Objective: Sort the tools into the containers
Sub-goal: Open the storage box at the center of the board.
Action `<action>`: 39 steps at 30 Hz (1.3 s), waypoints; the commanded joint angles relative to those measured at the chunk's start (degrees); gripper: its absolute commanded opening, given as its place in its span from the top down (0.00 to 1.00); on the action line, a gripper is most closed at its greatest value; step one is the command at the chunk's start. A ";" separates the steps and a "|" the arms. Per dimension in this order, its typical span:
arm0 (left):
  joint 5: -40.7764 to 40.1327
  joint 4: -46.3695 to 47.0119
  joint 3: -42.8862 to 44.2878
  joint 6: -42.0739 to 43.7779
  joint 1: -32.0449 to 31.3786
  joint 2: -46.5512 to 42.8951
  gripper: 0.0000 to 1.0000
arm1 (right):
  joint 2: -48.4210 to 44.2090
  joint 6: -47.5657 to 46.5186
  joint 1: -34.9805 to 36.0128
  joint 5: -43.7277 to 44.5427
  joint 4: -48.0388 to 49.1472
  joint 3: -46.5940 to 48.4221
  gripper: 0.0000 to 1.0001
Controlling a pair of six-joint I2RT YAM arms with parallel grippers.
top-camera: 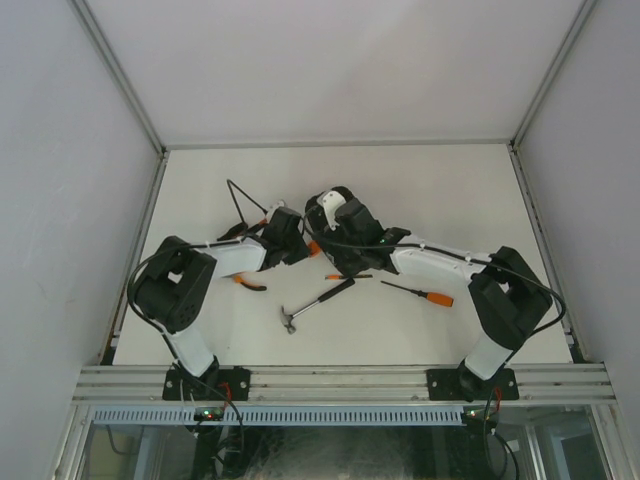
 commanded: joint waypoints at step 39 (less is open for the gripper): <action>0.55 -4.76 -4.15 0.70 -0.49 1.97 0.91 | -7.07 1.28 -8.44 3.00 2.64 0.42 0.17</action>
